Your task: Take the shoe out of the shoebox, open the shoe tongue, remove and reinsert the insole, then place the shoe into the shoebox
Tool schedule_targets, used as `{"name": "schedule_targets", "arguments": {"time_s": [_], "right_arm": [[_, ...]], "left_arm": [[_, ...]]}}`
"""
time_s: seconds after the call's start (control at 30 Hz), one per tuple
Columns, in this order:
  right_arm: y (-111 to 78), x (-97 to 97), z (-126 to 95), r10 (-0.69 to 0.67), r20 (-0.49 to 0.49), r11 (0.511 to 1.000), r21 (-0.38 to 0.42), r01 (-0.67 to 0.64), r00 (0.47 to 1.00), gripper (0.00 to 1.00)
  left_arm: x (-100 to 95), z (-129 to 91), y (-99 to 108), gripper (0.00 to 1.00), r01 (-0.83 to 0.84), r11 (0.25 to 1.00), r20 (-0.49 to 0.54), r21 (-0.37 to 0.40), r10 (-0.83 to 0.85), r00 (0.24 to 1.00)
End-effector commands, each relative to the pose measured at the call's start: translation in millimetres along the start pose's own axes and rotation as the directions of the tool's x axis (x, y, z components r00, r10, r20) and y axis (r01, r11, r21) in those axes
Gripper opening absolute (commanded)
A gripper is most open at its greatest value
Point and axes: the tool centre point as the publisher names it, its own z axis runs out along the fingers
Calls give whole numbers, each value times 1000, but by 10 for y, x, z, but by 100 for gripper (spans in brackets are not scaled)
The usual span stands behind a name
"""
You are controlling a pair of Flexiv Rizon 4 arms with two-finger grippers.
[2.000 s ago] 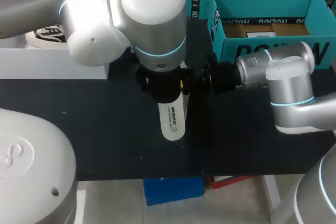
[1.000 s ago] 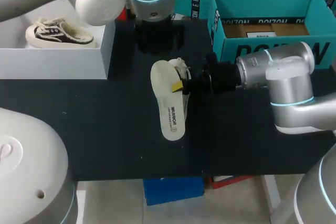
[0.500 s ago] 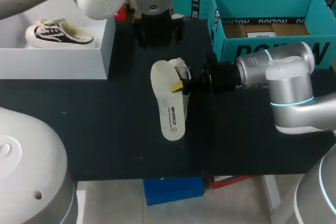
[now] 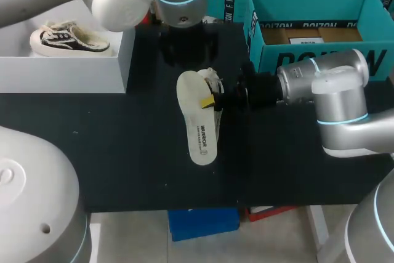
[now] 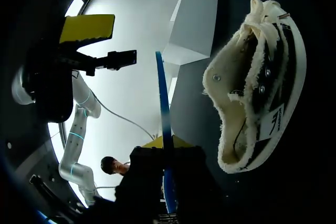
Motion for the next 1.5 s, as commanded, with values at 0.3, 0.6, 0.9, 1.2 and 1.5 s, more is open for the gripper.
{"name": "schedule_targets", "arguments": {"time_s": [0.3,0.6,0.9,1.2,1.5], "right_arm": [[2,3,3,1,2,1000,1,-1,1000,0],[2,3,3,1,2,1000,1,-1,1000,0],[2,3,3,1,2,1000,1,-1,1000,0],[2,3,3,1,2,1000,1,-1,1000,0],[2,3,3,1,2,1000,1,-1,1000,0]], "left_arm": [[50,-210,-428,100,-3,1000,-2,-14,3,1000],[45,-312,-747,100,0,1000,5,-18,0,1000],[-1,-377,-1121,100,-8,1000,27,-1,8,1000],[19,-477,-1450,100,-14,1000,47,-1,14,999],[41,-433,-1762,100,-8,999,78,43,4,997]]}}
